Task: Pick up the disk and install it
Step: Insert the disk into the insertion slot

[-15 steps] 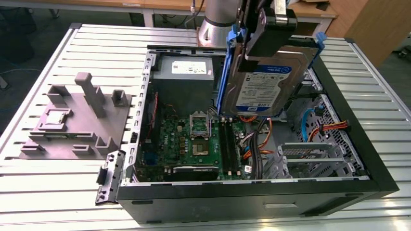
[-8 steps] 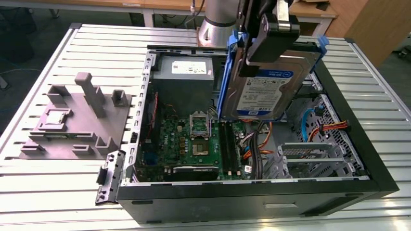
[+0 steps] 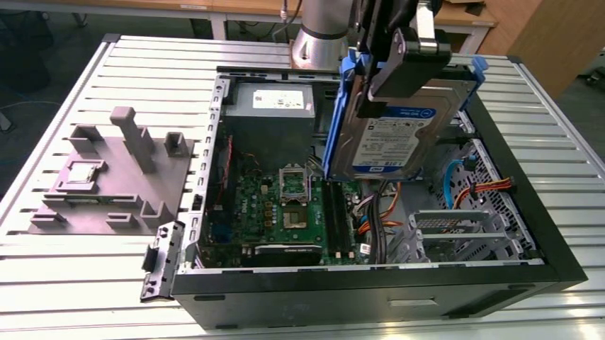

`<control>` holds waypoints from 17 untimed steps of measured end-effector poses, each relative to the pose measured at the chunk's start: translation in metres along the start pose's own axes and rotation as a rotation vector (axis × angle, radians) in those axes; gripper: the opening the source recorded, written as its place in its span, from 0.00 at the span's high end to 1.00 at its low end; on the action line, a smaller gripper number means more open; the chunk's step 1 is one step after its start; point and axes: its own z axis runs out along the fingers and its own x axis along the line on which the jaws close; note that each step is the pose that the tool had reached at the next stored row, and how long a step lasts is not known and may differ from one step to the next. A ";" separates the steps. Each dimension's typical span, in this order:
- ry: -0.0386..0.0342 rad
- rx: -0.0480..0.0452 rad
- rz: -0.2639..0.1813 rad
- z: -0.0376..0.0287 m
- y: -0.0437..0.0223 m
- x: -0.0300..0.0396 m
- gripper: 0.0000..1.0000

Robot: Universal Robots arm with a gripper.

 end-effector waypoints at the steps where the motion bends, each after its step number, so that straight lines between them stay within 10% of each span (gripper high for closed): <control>1: 0.0001 -0.0001 -0.001 0.0001 -0.0007 0.0005 0.63; 17: 0.0000 -0.0001 -0.001 0.0001 -0.0012 0.0060 0.63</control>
